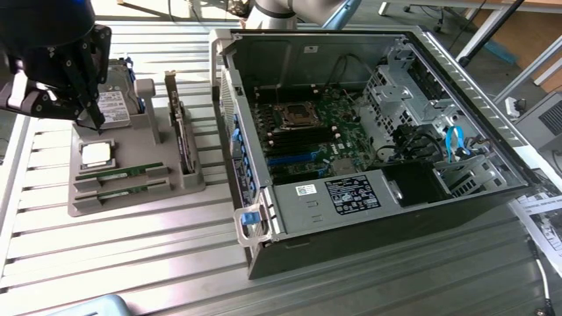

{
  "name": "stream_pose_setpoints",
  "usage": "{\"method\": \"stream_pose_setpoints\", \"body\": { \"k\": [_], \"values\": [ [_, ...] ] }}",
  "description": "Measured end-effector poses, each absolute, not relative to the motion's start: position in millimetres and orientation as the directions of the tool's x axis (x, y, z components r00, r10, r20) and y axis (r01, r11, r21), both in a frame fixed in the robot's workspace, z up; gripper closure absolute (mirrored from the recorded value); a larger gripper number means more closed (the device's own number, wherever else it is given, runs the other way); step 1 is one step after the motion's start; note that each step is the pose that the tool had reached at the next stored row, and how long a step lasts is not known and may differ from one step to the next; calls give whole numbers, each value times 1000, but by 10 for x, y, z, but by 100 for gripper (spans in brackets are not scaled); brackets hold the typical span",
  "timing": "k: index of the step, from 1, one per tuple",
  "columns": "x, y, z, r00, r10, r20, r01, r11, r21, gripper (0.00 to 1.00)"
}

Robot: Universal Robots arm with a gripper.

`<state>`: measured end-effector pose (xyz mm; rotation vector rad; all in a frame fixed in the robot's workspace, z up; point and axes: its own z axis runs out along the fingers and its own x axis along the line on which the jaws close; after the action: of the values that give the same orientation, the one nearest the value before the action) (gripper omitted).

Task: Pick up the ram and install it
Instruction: 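Pick up the ram and move it above insertion slot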

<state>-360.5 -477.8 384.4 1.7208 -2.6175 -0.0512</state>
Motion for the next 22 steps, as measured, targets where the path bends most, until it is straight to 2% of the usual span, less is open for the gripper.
{"method": "stream_pose_setpoints", "body": {
  "k": [22],
  "values": [
    [-3605,-4778,3844,-308,-951,-5,-951,308,30,89]
  ]
}}
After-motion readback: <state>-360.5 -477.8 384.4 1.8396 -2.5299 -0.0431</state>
